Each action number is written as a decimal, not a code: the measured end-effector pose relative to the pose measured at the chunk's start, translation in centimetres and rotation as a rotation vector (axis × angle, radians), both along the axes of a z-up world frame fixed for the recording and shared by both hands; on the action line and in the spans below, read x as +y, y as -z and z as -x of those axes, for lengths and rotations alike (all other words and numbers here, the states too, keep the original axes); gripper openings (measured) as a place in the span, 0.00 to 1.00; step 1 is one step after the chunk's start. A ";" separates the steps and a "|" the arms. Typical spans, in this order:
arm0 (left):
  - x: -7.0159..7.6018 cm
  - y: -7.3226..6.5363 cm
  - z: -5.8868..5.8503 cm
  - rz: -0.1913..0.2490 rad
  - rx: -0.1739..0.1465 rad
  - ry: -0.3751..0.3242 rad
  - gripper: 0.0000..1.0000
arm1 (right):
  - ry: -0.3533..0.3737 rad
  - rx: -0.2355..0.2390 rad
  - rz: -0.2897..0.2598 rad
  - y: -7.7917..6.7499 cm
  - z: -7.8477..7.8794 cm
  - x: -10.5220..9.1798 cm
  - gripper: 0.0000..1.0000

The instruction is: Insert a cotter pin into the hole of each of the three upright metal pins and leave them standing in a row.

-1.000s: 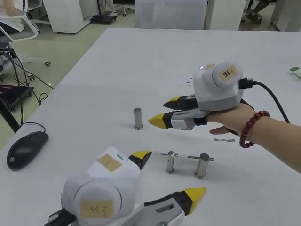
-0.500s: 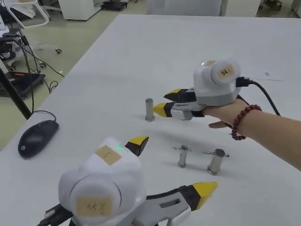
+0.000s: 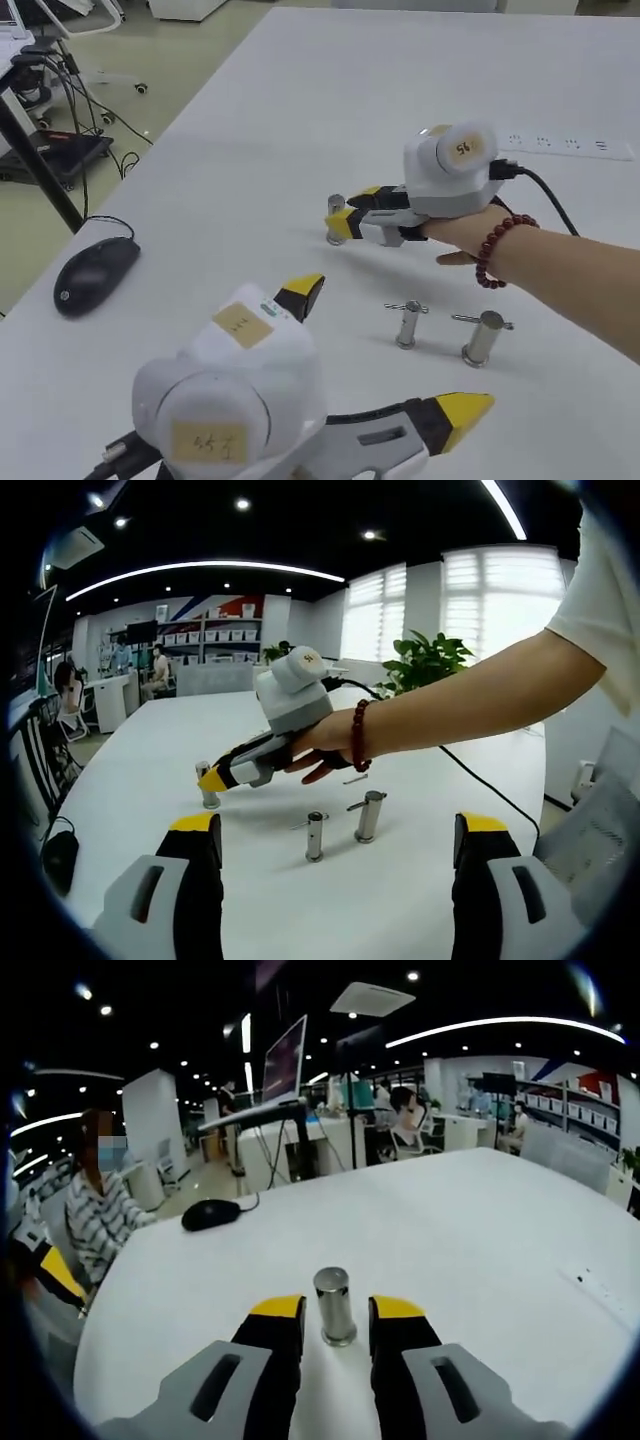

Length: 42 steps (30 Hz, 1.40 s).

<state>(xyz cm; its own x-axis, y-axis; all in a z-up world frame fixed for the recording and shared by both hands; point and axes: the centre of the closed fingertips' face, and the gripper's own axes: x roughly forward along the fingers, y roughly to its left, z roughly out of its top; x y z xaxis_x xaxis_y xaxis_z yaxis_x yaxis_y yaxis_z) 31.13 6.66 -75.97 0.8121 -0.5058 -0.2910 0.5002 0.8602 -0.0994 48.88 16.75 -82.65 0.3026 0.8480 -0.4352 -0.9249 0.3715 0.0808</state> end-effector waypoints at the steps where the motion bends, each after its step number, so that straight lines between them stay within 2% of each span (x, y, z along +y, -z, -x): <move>1: 0.0 0.0 0.0 0.002 0.001 -0.001 0.98 | -0.001 0.004 -0.002 0.0 0.1 0.1 0.26; 7: 0.2 0.1 0.0 0.023 0.008 -0.010 0.99 | -0.006 0.009 0.002 0.1 0.3 0.6 0.20; 10: 0.2 0.5 0.1 0.009 0.020 -0.008 0.99 | 0.000 0.012 0.012 0.2 0.4 0.6 0.19; 14: 0.2 0.4 0.1 0.011 0.015 -0.009 0.99 | -0.010 0.010 0.032 0.4 0.9 0.5 0.16; 18: 0.5 0.8 0.1 -0.001 0.029 -0.013 0.98 | -0.009 0.010 0.034 0.4 1.0 0.5 0.16; 25: 0.7 0.9 0.0 -0.007 0.036 -0.020 0.95 | -0.013 -0.026 0.056 0.2 1.0 0.4 0.14; 29: 0.7 1.1 0.0 -0.006 0.046 -0.020 0.94 | -0.005 -0.021 0.057 0.1 1.1 0.2 0.13; 36: 0.7 1.2 0.0 -0.011 0.050 -0.017 0.94 | 0.012 -0.019 0.085 0.2 0.6 -0.9 0.13; 42: 0.5 1.2 0.0 -0.013 0.044 -0.011 0.94 | 0.011 -0.027 0.104 -0.3 1.0 -2.3 0.13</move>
<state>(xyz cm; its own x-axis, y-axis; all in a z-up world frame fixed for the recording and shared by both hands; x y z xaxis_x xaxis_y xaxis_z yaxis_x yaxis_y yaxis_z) 31.09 7.21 -77.13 0.8036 -0.4930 -0.3334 0.4864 0.8668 -0.1095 47.91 14.42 -82.30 0.3249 0.7953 -0.5119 -0.9220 0.3870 0.0160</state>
